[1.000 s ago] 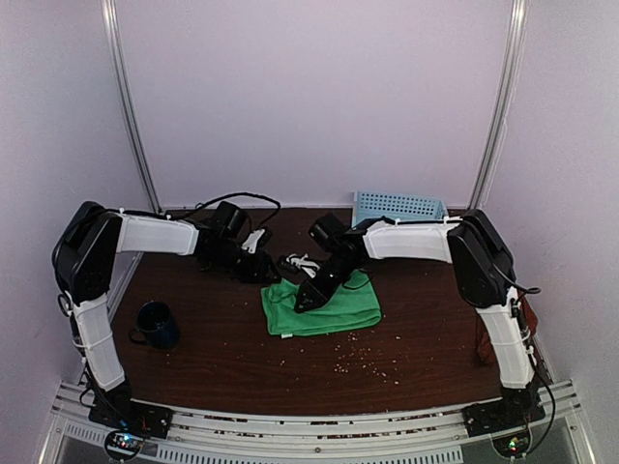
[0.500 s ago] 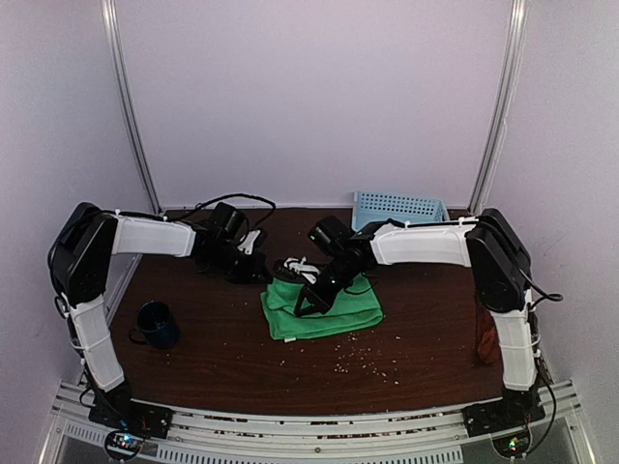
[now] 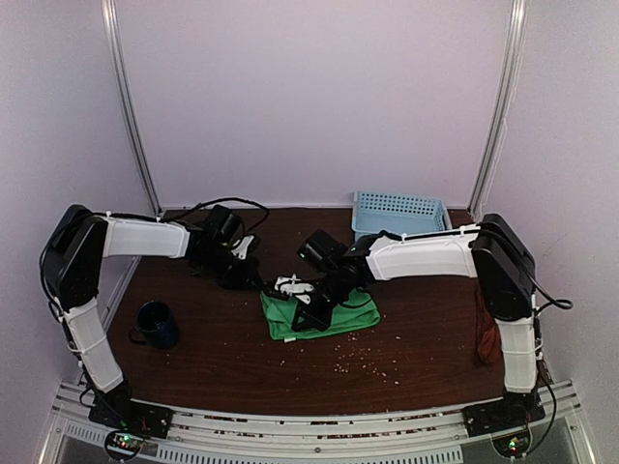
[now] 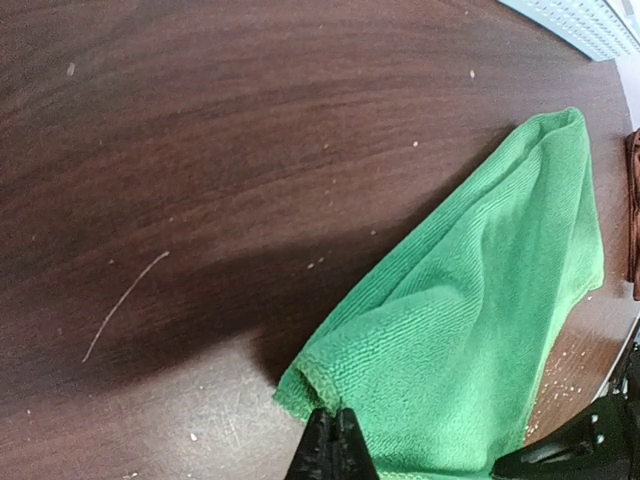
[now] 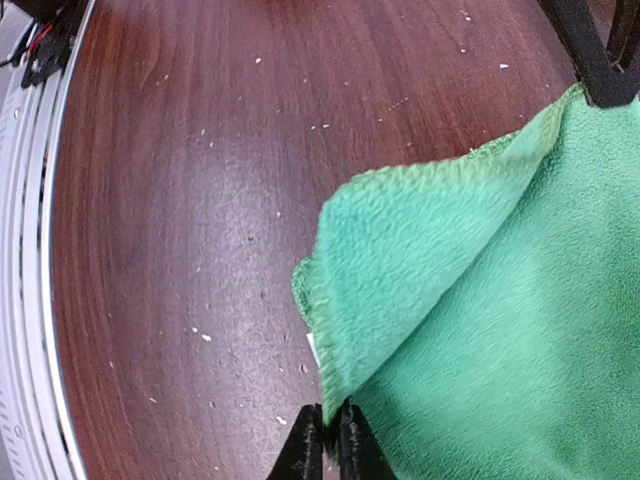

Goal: Roll the towels
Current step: Adjust the towel at the center of the board.

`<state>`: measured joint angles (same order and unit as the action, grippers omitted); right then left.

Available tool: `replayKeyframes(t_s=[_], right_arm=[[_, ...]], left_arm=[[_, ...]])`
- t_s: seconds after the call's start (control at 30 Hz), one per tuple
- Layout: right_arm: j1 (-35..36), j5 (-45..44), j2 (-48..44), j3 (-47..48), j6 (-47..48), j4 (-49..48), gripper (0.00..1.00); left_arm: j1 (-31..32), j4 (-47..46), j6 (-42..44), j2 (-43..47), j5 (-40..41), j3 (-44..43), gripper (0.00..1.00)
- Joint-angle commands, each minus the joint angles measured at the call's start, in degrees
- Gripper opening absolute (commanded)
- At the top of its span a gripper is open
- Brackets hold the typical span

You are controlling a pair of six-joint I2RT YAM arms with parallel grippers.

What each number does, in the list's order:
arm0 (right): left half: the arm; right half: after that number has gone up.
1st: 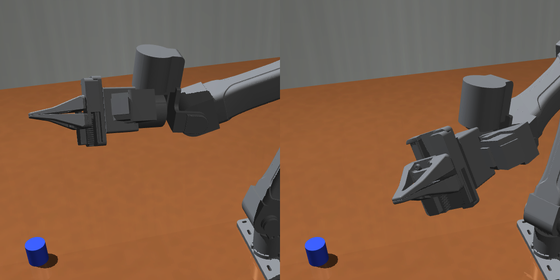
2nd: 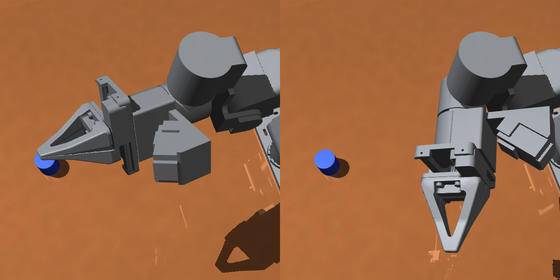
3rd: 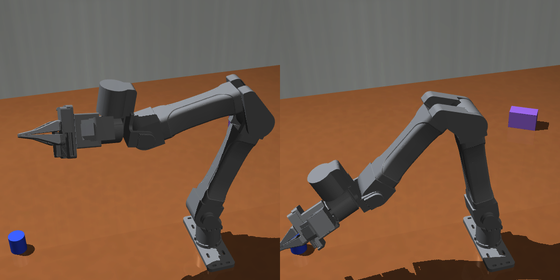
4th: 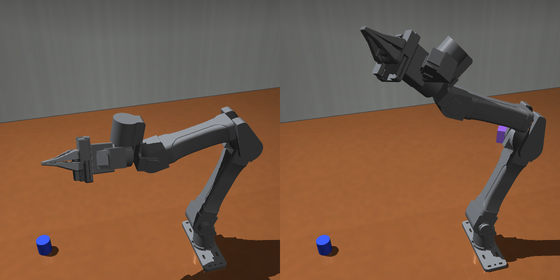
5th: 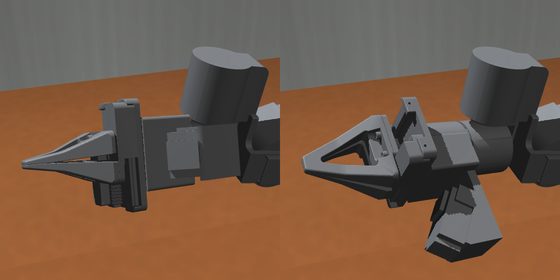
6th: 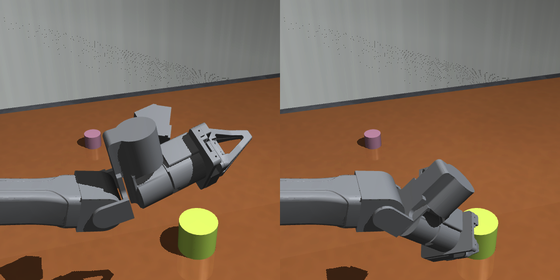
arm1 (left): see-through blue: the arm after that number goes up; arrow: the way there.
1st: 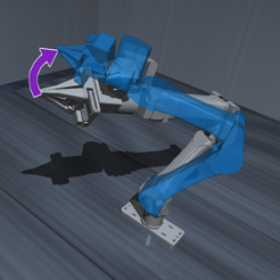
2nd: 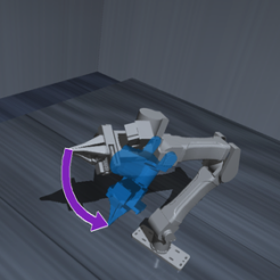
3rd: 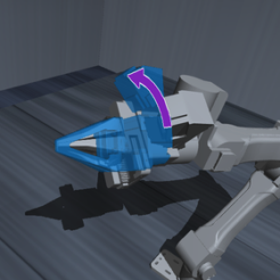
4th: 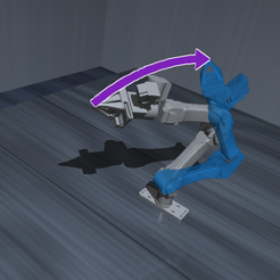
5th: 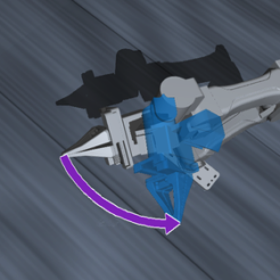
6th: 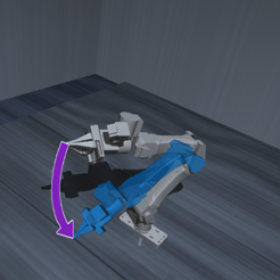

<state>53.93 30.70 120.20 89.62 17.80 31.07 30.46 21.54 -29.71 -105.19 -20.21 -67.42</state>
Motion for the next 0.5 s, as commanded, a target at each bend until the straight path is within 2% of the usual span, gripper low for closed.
replayKeyframes(t_s=[0.0,0.13,0.2,0.3,0.47], right_arm=[[0.42,-2.16,-1.66,-0.84,2.58,1.37,0.15],[0.4,1.34,-3.62,0.2,4.62,4.66,0.28],[0.32,3.52,-5.27,1.19,5.63,7.13,0.3],[-1.53,5.71,-8.0,0.95,5.28,8.45,0.31],[-10.09,7.53,-8.92,-0.32,1.61,6.82,0.32]], left_arm=[[-0.3,0.16,-0.21,2.41,2.96,1.76,0.0],[-0.35,2.73,-0.93,3.87,9.54,1.74,0.19],[-0.33,3.63,-1.26,5.12,12.2,1.24,0.29],[-0.28,3.95,-1.5,7.72,14.31,0.49,0.37],[2.18,2.81,0.5,8.69,12.51,-0.24,0.39]])
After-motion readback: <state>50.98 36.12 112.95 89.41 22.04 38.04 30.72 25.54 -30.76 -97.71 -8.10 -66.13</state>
